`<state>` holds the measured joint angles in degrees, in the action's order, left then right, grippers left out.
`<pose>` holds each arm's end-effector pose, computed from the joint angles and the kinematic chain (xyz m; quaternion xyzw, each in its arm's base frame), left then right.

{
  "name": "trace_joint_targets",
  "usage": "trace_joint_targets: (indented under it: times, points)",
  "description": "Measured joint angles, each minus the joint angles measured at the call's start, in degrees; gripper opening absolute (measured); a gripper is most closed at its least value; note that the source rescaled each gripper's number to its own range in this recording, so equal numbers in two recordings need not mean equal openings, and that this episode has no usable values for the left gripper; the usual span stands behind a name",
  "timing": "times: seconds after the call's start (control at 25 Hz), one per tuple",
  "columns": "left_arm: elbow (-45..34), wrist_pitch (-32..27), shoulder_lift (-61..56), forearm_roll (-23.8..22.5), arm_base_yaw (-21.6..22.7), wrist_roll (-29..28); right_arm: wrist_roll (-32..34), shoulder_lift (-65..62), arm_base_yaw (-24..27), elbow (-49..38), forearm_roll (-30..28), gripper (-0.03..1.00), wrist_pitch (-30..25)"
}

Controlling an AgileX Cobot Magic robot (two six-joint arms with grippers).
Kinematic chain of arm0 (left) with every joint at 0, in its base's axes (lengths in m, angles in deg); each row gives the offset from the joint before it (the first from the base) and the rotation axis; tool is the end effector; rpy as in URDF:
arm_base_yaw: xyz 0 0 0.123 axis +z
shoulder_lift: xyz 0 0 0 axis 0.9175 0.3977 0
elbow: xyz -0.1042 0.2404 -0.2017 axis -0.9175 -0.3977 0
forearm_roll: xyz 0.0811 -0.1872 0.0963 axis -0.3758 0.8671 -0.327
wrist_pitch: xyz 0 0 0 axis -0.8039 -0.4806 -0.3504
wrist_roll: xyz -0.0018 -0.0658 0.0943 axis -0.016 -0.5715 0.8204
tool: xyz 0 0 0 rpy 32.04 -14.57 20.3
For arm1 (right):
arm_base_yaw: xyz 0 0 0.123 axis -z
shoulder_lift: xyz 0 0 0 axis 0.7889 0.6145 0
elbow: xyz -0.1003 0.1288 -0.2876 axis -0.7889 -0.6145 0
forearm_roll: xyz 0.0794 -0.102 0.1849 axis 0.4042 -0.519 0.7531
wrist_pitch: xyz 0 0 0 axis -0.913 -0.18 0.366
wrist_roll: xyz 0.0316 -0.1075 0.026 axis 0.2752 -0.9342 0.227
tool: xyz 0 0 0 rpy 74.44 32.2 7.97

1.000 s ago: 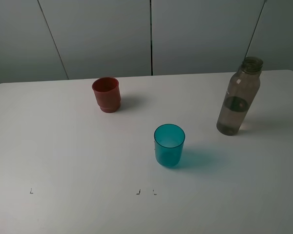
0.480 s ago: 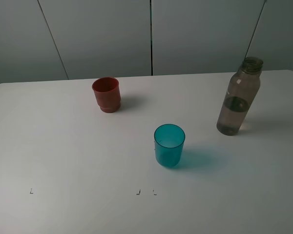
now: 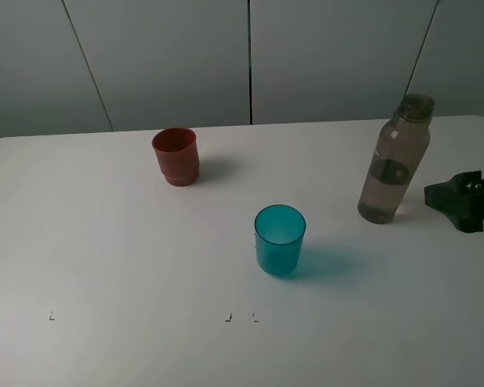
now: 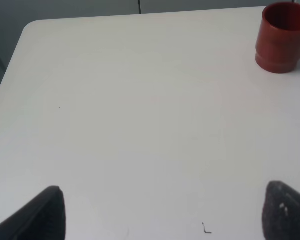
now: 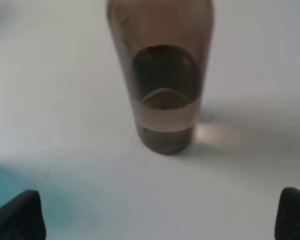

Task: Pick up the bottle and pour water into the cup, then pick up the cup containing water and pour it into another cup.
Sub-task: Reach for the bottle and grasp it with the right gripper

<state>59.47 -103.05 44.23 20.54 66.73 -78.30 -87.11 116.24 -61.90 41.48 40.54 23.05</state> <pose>-0.0554 0.0020 0.2537 -0.0018 0.8571 0.0114 0.5150 0.1088 0.0228 0.2425 -0.0991 0.9103 0.0437 0.3995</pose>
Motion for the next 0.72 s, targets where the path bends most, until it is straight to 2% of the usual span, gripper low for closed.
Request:
trace_joint_targets:
  times: [0.12, 0.36, 0.72]
  points:
    - [0.0, 0.0, 0.0, 0.0, 0.0, 0.0, -2.9, 3.3, -1.8, -2.5, 0.0, 1.00, 5.9]
    - [0.0, 0.0, 0.0, 0.0, 0.0, 0.0, -2.7, 7.8, -2.1, -7.5, 0.0, 1.00, 19.1]
    - [0.0, 0.0, 0.0, 0.0, 0.0, 0.0, -2.2, 16.7, -2.1, -9.3, 0.0, 1.00, 26.7]
